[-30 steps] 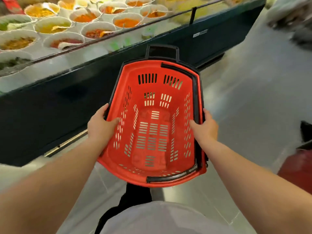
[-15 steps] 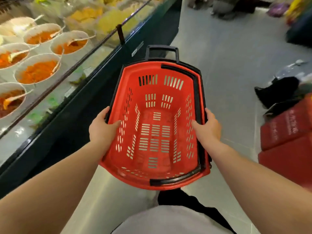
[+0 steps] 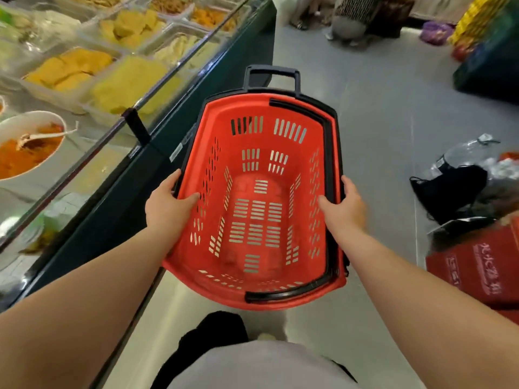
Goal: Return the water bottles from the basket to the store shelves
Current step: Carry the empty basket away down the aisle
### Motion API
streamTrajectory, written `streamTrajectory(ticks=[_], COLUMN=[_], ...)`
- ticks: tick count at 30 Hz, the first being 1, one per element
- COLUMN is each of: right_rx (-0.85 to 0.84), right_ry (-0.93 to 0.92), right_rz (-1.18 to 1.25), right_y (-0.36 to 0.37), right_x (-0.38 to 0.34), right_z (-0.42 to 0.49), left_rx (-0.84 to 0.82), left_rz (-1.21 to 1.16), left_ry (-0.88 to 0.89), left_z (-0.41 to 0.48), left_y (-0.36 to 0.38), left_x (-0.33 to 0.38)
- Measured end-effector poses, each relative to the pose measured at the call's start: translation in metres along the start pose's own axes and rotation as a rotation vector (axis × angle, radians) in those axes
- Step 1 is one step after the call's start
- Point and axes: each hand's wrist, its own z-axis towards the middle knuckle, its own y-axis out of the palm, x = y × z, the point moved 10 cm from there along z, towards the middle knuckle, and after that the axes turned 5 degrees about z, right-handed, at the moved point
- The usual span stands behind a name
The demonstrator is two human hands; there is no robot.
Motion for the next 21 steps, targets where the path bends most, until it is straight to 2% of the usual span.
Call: streamTrajectory(ticks=[13,21], right_rx=[0.165,0.236], right_ry=[0.109,0.169], right_rz=[0.033,0.005], right_y=[0.064,0.079], right_x=[-0.082,-0.087], right_z=[0.256,0.420], left_rx=[-0.142,-0.190], left_rz=[0.088,0.091], left_ry=[0.145,0.195], left_z=[0.297,0.427], left_y=[0.109,0.196], left_x=[0.151,0.240])
